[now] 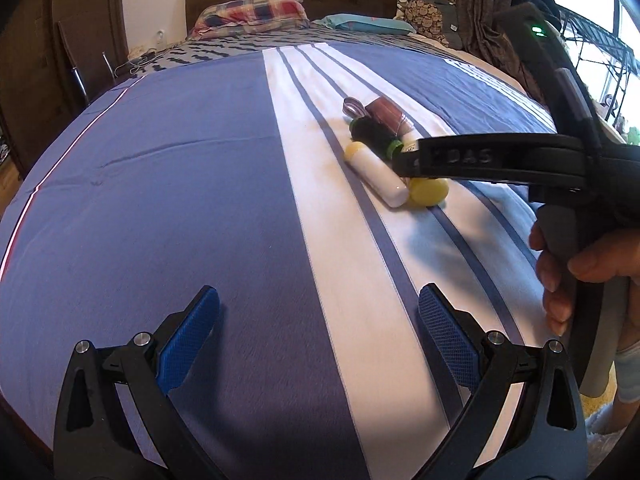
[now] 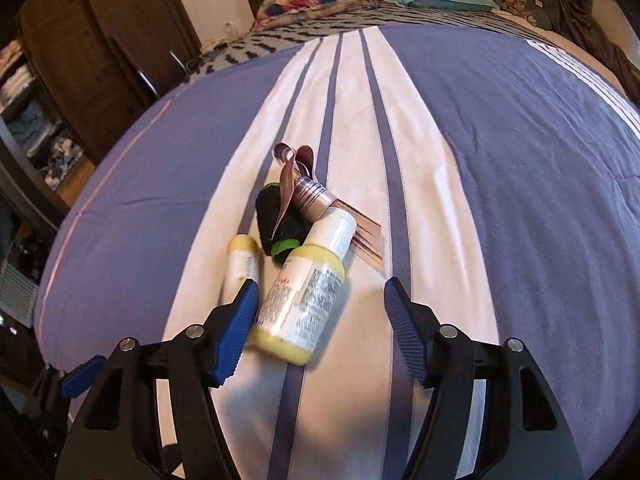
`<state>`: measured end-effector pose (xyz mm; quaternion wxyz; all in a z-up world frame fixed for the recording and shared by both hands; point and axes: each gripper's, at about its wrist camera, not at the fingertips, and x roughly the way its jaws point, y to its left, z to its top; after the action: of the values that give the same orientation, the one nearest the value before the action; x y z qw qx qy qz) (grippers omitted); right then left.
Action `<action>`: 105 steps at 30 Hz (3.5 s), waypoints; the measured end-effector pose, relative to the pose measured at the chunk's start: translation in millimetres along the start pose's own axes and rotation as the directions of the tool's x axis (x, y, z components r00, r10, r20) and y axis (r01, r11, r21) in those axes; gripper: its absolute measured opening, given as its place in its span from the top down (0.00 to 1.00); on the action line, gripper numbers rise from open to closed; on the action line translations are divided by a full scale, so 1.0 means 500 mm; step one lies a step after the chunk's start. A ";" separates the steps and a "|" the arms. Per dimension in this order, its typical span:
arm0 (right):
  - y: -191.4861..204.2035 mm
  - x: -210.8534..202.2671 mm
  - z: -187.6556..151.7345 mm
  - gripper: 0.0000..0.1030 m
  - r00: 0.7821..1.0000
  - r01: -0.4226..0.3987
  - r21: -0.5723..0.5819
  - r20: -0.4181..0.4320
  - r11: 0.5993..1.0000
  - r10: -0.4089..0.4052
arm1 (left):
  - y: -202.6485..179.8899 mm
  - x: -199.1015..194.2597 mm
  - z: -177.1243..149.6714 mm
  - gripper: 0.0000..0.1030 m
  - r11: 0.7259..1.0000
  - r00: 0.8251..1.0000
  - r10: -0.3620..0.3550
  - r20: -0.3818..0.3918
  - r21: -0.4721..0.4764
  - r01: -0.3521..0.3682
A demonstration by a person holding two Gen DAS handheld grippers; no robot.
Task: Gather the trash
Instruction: 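Grasp the yellow lotion bottle with the right tool while the left tool grasps the white tube, then lower the lotion bottle and white tube into the bin and open both tools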
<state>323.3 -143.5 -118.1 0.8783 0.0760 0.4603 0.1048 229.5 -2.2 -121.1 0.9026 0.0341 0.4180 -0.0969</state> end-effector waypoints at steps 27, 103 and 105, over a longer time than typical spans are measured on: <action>-0.153 -0.102 -0.054 0.69 0.992 0.090 -0.045 0.090 0.995 -0.085 | -0.071 0.137 0.144 0.62 1.000 0.999 -0.006 -0.035 -0.031 0.005; -0.103 -0.134 -0.627 0.69 0.964 -0.073 -0.015 -0.257 0.997 0.067 | -0.182 -0.013 -0.518 0.82 0.975 0.898 -0.218 -0.381 -0.044 0.218; -0.102 -0.120 -0.635 0.69 0.957 -0.077 -0.012 -0.280 0.997 0.070 | -0.186 -0.001 -0.522 0.82 0.973 0.889 -0.224 -0.400 -0.046 0.225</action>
<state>34.1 -196.5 -261.3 0.8009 0.0675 0.5752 0.1522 14.9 -56.1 -288.2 0.7799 0.0055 0.5957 -0.1919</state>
